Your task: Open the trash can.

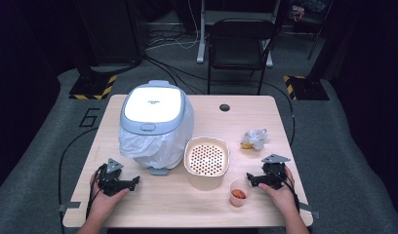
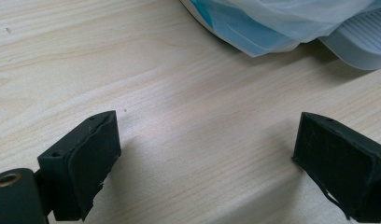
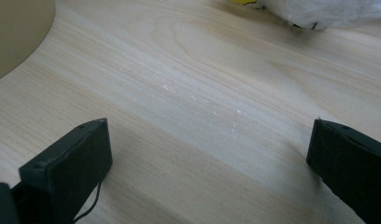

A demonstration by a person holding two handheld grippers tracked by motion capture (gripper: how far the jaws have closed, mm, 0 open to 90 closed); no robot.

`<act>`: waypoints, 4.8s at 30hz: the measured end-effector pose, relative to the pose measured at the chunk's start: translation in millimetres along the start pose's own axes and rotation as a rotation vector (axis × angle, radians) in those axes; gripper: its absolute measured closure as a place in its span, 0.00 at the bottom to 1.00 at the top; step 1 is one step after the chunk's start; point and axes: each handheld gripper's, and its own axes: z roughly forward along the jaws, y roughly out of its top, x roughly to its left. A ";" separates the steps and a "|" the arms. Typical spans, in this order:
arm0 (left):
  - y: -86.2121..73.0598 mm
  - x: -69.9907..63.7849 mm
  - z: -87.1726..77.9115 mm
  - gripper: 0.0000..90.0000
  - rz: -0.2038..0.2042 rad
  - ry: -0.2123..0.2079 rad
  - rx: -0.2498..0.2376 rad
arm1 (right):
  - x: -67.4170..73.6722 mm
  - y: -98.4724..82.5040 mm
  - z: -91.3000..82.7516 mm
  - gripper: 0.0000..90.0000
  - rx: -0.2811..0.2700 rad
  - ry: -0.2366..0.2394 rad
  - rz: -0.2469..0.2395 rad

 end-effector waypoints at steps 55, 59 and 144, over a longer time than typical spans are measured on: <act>15.7 -47.1 -27.2 0.45 -0.152 -0.051 -0.121 | -0.3 -1.1 -1.1 0.00 0.001 0.004 0.001; 21.6 -52.6 -27.7 0.49 -0.167 -0.063 -0.104 | -0.3 -1.1 -1.2 0.00 0.001 0.004 0.001; 50.3 -109.2 26.9 0.62 -0.146 0.108 -0.020 | 0.0 -2.2 -2.2 0.01 -0.002 0.008 -0.004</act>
